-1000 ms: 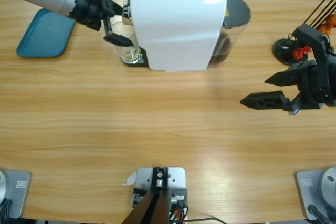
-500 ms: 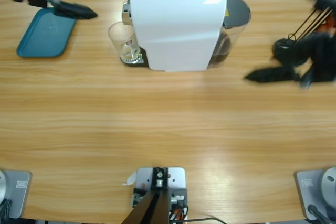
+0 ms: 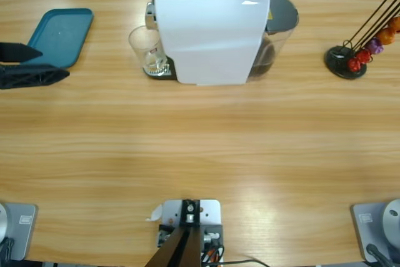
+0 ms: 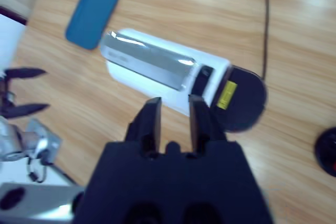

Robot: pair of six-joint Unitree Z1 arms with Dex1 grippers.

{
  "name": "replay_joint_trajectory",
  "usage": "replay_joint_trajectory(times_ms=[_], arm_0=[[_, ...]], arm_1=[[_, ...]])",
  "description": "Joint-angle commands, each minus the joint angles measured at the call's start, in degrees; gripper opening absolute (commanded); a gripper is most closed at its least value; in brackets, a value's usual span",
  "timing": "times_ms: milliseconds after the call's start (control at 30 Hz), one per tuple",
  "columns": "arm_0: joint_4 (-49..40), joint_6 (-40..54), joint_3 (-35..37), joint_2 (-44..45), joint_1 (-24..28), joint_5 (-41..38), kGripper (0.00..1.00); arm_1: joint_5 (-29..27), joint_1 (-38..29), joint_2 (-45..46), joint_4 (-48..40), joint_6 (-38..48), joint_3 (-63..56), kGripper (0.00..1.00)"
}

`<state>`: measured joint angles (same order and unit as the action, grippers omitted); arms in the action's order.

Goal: Pour coffee

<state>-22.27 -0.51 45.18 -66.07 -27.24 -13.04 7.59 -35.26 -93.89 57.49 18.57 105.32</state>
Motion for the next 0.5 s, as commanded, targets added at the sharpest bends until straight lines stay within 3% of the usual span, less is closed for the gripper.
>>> replay_joint_trajectory(times_ms=[33, 500], arm_0=[[-1.3, -3.0, -3.4, 0.3, -1.4, 2.5, 0.991], [2.9, -4.2, -5.1, -4.9, -1.9, 0.4, 0.991]], arm_1=[[1.7, 1.4, -16.1, 11.5, 1.2, 15.0, 0.000], [-2.6, 2.7, -20.0, 12.8, 1.1, 15.4, 0.000]])
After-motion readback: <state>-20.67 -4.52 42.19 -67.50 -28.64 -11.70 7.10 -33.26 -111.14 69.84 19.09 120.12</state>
